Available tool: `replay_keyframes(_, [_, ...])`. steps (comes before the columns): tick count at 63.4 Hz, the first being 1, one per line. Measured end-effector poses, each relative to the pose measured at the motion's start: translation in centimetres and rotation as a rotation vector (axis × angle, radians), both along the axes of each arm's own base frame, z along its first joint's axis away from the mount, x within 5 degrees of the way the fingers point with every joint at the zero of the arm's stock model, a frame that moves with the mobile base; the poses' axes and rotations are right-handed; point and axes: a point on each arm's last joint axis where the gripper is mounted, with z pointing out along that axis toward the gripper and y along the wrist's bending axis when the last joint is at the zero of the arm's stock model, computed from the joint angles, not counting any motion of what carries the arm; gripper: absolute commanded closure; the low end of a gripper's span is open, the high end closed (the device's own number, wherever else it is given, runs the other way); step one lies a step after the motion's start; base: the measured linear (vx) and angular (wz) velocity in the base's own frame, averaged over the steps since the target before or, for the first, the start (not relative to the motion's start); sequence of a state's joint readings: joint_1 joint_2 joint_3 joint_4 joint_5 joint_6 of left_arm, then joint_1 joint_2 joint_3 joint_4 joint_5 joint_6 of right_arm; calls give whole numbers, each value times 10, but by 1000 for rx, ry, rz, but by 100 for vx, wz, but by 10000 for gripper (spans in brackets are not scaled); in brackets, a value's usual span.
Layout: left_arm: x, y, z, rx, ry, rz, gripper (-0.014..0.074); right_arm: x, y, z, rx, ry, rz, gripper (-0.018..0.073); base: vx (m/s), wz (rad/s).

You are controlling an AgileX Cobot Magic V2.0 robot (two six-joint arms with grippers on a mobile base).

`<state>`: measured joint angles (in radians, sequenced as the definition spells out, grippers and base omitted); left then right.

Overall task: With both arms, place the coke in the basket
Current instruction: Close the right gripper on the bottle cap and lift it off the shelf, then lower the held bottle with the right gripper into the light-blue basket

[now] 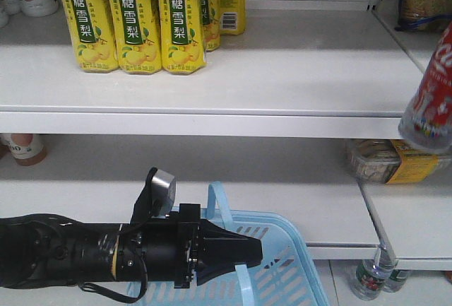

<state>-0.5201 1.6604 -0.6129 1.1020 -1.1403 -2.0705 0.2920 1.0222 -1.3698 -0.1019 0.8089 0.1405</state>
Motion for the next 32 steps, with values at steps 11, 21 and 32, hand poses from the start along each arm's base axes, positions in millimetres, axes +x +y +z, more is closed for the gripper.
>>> replay_keyframes(11, [0,0,0,0,0,0,603,-25,24,-12,6,179,349,564,0,0])
replay_keyframes(21, [0,0,0,0,0,0,603,-25,34,-37,32,278,453,564,0,0])
replay_keyframes(32, [0,0,0,0,0,0,603,-14,39,-105,-2,426,478,564,0,0])
